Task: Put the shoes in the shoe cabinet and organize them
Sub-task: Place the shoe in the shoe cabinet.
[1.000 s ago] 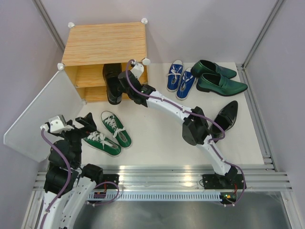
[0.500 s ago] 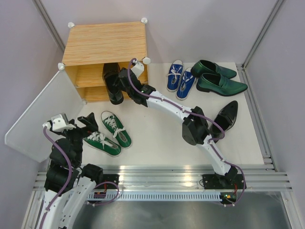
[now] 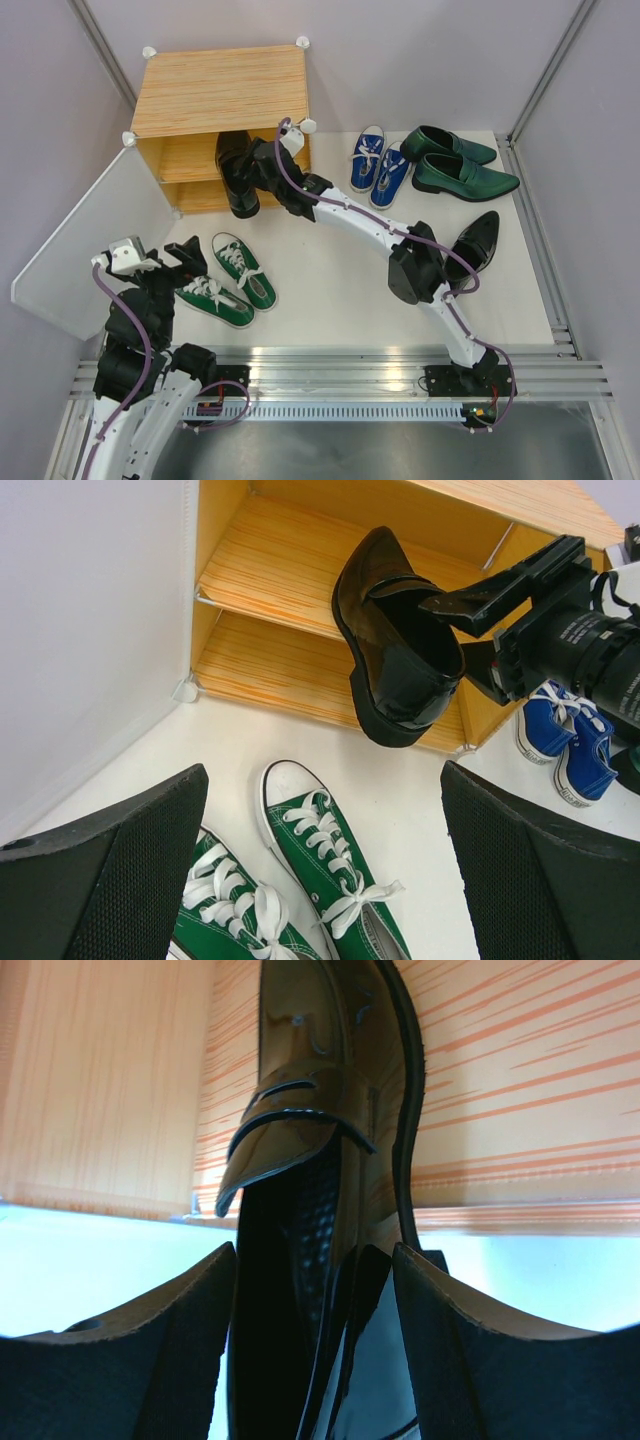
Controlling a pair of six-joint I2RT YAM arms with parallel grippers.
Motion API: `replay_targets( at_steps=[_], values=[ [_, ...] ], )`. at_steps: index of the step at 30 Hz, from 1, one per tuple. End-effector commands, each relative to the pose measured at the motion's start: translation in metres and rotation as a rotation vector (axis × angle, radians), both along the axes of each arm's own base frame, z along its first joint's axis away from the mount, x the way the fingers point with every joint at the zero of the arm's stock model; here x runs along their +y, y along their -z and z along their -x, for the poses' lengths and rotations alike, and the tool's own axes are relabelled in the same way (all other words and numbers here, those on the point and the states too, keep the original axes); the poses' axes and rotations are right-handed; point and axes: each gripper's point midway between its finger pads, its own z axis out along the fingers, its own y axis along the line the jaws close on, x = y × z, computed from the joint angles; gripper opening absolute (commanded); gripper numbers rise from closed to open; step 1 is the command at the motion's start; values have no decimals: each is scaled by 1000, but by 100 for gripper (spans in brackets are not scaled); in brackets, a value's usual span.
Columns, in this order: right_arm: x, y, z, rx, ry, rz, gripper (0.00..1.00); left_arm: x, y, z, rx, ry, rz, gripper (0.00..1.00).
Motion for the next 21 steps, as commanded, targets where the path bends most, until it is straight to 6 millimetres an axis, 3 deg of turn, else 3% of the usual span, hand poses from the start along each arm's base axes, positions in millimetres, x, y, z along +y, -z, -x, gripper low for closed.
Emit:
replay_targets(
  at_steps=[1, 9, 14, 21],
  values=[
    [-28, -90, -15, -112, 12, -159, 68, -6, 0, -4, 4, 26, -10, 100],
    [-32, -102, -3, -103, -56, -178, 67, -4, 1, -4, 4, 17, -13, 100],
    [-42, -119, 12, -121, -83, -185, 68, -7, 3, -7, 20, 28, -25, 100],
    [-61, -116, 13, -117, -78, -160, 68, -12, 7, -12, 44, 55, -43, 100]
  ],
)
